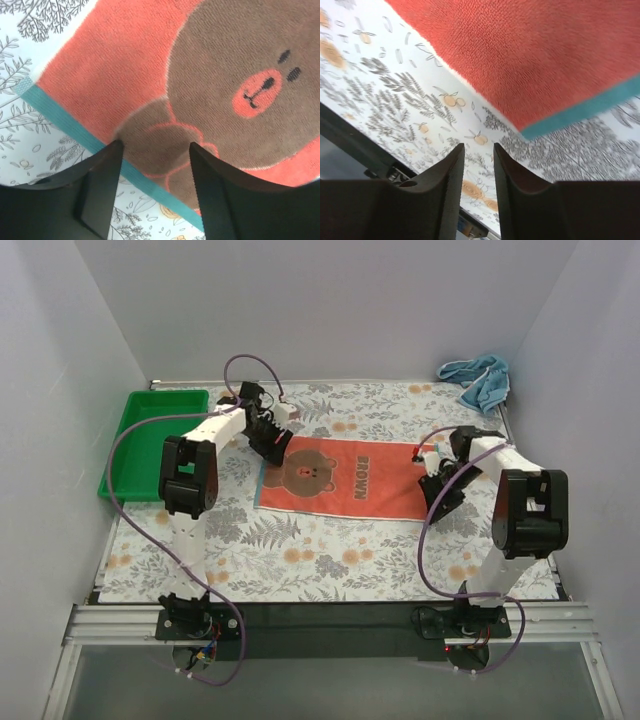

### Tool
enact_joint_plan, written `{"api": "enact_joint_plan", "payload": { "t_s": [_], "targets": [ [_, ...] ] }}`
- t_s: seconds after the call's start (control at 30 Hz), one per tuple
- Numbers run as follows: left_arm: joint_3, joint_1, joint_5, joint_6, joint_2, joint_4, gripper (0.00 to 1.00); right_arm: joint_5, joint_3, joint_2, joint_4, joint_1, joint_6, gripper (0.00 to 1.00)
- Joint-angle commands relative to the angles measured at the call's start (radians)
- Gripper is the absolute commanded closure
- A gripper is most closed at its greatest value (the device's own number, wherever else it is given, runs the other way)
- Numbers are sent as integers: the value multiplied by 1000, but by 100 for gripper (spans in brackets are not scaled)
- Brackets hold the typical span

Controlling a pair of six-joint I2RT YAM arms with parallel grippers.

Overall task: Roll the towels
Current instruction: Flatten the towel

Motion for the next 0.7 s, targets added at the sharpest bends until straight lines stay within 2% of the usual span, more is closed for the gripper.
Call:
{"api": "enact_joint_plan", "payload": {
  "t_s": [0.0,0.1,0.13,0.23,0.4,0.53,0.67],
  "targets": [
    [-53,12,75,50,-123,-5,46,-91,119,-116,-60,-64,17,66],
    [-176,14,144,34,-299,44,41,-22,169,-103,-58,-97,-1,66],
    [-259,12,164,34,-378,50,40,-5,169,-94,-51,-99,-9,67],
    [-421,12,166,48,-504,72,44,-8,155,-71,-40,-97,8,69],
    [-555,12,166,96,-572,20,62,21,78,-75,66,-53,62,72],
    [-625,12,132,113,-582,15,67,36,57,-61,107,-10,103,73],
    [-668,14,115,142,-577,39,67,110,23,-51,162,23,119,73]
  ]
}}
